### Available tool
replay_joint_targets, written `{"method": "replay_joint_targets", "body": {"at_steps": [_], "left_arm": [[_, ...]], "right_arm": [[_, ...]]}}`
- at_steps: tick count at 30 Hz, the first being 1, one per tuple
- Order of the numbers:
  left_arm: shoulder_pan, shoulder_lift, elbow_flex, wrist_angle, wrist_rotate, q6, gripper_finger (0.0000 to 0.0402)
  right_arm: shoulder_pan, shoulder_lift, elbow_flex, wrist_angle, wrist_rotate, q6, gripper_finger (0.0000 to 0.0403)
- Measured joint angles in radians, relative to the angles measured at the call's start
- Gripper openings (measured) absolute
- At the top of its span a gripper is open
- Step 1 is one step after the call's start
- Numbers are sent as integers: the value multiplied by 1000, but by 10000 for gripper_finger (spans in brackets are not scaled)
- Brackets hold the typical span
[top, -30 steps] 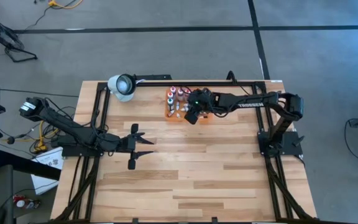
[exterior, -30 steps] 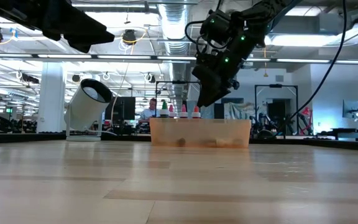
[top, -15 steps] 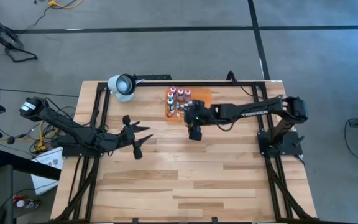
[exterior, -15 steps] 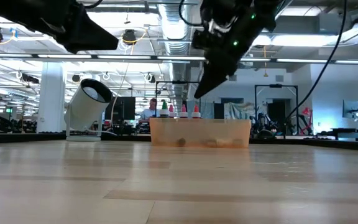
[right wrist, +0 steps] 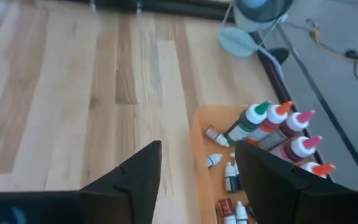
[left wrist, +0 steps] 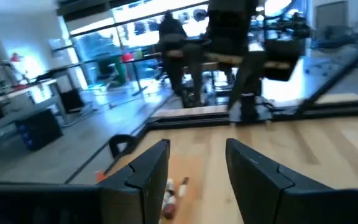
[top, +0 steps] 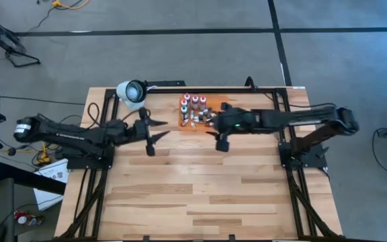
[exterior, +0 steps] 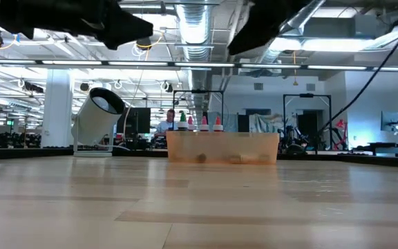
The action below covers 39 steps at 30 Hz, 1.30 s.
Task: Pick & Place food coloring
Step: Return to Home Position
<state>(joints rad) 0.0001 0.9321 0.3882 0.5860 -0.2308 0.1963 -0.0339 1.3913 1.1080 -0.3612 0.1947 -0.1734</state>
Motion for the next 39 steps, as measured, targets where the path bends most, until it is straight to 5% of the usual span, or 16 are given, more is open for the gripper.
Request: {"method": "replay_joint_targets", "body": {"at_steps": [6, 16, 30, 36, 39], "left_arm": [[19, -122, 0, -140, 55, -19, 153], [-87, -354, 0, -325, -35, -29, 154], [-78, -727, -363, -129, -97, -11, 154], [-27, -926, -376, -322, -47, -42, 153], [-7, -929, -376, -347, 6, -48, 153]], "right_arm": [[37, -269, -242, 82, 10, 36, 187], [100, -753, -675, 517, 11, 19, 173], [229, -1089, -830, 518, -50, -45, 166], [234, -1163, -869, 494, -45, -49, 164], [234, -1198, -875, 472, -38, -62, 164]]}}
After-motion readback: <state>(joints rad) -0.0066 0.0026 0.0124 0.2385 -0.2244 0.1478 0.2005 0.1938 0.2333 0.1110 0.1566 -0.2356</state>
